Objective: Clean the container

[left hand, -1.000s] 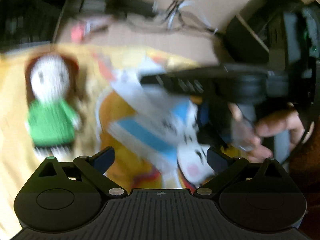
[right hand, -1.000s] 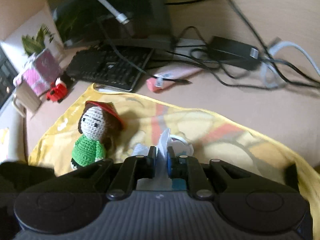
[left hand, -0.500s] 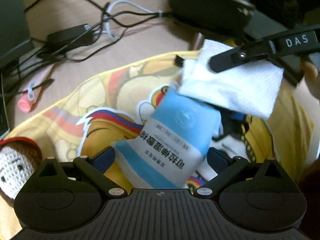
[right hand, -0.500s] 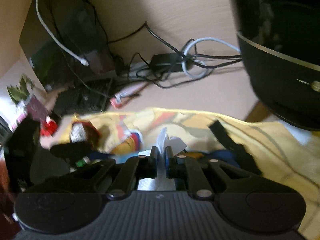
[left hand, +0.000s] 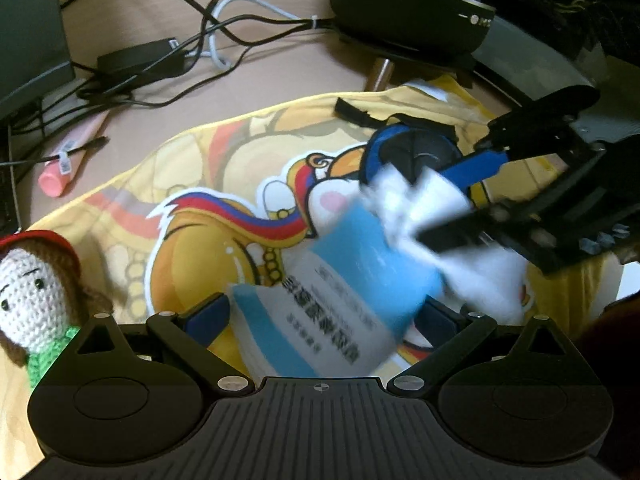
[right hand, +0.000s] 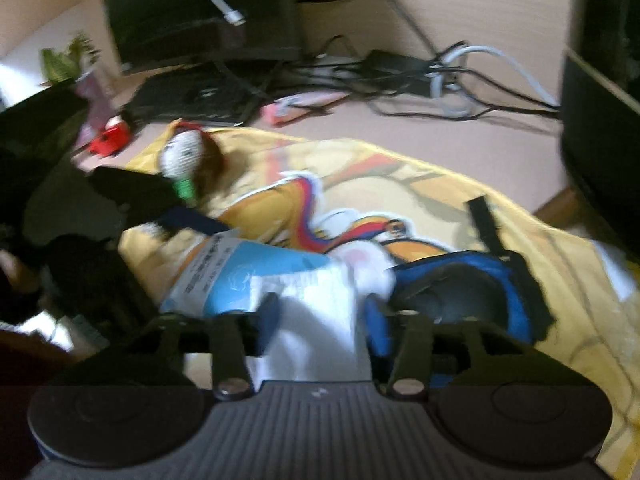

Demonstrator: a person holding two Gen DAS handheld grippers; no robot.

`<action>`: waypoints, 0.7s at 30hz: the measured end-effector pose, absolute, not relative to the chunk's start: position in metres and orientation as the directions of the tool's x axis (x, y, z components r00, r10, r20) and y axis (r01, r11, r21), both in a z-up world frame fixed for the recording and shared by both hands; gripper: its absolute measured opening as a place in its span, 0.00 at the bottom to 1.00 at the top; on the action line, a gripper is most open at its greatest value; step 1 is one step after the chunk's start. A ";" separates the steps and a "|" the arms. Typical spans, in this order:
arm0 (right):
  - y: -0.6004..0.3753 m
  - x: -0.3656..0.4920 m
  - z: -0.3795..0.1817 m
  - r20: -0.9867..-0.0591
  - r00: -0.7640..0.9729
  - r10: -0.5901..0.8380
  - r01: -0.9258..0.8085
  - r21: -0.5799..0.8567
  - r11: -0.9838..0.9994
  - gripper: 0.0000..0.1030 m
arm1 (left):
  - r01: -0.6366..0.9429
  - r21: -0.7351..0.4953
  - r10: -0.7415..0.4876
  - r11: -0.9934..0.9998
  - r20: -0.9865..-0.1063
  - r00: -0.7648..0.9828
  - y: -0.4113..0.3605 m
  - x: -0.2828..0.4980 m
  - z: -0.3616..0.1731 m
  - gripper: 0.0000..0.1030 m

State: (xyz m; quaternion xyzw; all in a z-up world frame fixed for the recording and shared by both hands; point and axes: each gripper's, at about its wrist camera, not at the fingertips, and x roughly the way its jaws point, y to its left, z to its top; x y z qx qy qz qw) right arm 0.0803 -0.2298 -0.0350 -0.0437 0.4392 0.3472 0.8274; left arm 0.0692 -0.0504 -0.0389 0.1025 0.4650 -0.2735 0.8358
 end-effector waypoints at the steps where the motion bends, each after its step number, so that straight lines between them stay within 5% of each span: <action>1: -0.230 0.079 -0.036 -0.762 0.358 0.540 -0.618 0.240 0.749 0.54 | 0.565 -0.070 -0.358 0.822 -0.835 0.418 -0.051 0.067 -0.037 0.98; 5: -0.237 0.072 -0.038 -0.771 0.316 0.552 -0.620 0.273 0.736 0.54 | 0.636 0.019 -0.331 0.771 -0.842 0.426 -0.050 0.051 -0.026 0.98; 9: -0.237 0.063 -0.039 -0.772 0.260 0.579 -0.646 0.307 0.699 0.67 | 0.715 0.135 -0.295 0.685 -0.847 0.443 -0.054 0.030 -0.019 0.98; 11: -0.230 0.059 -0.044 -0.787 0.291 0.544 -0.655 0.250 0.713 0.58 | 0.732 0.146 -0.287 0.666 -0.855 0.432 -0.060 0.029 -0.024 0.98; 13: -0.230 0.062 -0.041 -0.783 0.331 0.527 -0.640 0.225 0.735 0.21 | 0.726 0.164 -0.265 0.668 -0.859 0.439 -0.068 0.032 -0.032 0.98; 14: -0.232 0.064 -0.039 -0.778 0.351 0.520 -0.630 0.215 0.746 0.14 | 0.719 0.188 -0.252 0.669 -0.853 0.458 -0.073 0.035 -0.035 0.98; 21: -0.245 0.084 -0.024 -0.742 0.477 0.471 -0.529 0.186 0.828 0.09 | 0.671 0.191 -0.249 0.716 -0.828 0.502 -0.092 0.063 -0.045 0.98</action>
